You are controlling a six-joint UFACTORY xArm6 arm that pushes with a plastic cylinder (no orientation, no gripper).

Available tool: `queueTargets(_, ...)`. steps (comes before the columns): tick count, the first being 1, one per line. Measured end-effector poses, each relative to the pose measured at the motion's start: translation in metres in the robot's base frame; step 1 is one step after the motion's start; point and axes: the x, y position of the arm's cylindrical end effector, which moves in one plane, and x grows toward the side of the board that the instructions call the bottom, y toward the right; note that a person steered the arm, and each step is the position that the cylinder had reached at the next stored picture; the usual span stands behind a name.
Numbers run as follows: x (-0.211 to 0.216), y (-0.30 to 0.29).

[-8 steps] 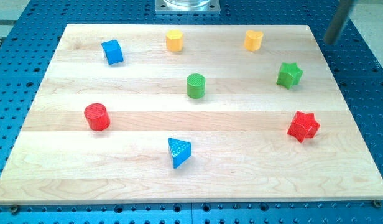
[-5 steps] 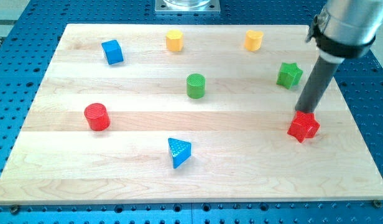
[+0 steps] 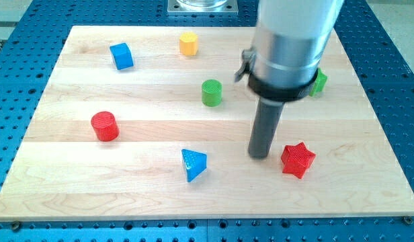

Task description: Move the red star to the bottom right of the board

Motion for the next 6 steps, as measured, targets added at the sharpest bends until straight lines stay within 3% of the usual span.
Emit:
queueTargets(1, 0.034, -0.002)
queueTargets(2, 0.005, -0.049)
queueTargets(3, -0.021, -0.006)
queueTargets(4, -0.023, 0.014)
queueTargets(5, 0.004, 0.007)
queueTargets(6, -0.008, 0.057)
